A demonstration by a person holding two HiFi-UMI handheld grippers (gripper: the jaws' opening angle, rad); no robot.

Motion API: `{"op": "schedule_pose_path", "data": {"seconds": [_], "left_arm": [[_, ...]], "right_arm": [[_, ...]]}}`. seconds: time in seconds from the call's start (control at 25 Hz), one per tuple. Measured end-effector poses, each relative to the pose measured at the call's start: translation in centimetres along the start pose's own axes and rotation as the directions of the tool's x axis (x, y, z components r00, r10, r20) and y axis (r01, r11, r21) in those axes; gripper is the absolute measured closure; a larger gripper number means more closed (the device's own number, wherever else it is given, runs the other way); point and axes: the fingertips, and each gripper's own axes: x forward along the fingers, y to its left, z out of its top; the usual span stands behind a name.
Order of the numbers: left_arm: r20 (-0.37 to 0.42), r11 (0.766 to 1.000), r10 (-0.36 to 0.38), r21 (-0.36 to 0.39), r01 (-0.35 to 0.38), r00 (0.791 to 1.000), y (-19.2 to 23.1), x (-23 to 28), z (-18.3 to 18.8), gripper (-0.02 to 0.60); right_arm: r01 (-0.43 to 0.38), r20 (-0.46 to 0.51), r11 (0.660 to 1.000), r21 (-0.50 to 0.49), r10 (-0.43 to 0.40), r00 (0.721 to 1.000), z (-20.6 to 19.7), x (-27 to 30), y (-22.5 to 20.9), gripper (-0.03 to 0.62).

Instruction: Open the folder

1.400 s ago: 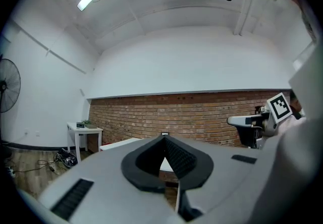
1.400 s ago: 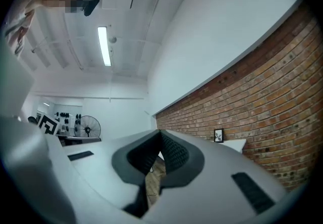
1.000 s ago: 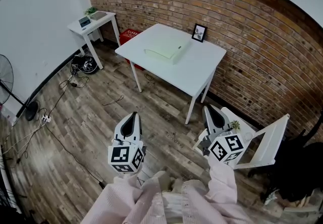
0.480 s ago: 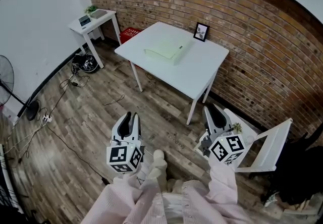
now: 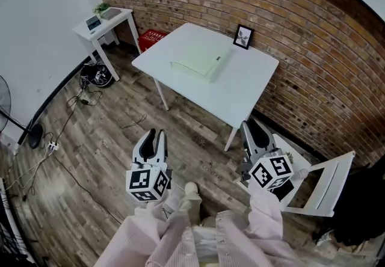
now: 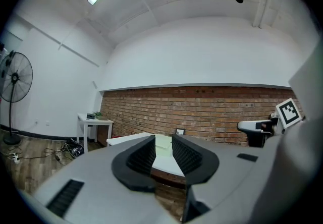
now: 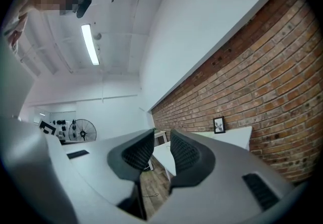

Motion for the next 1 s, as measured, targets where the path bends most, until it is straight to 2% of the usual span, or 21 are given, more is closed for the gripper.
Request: {"op": "schedule_pose_path", "data": {"seconds": [0.4,0.76,1.0], "left_arm": [[-0.043,0.997,-0.059,-0.045,0.057,0.997,4.7,9.4,-0.1,0.489],[-0.046,0.989,-0.125,-0.082,0.121,0.991,7.0,15.5,0.2,0.489],[-0.082,0.984,-0.162,-0.087,0.154,0.983,7.1,17.6,-1.1,0.489]], "right_arm": [[0.062,-0.044,0.997,0.046,-0.060,0.997,-1.6,8.7,-2.0,0.514],[0.144,-0.040,0.987,0.066,-0.141,0.989,-2.0,13.1,-4.0,0.514],[0.179,-0.052,0.980,0.086,-0.175,0.983,-3.2,14.5,-5.1,0.514]]}}
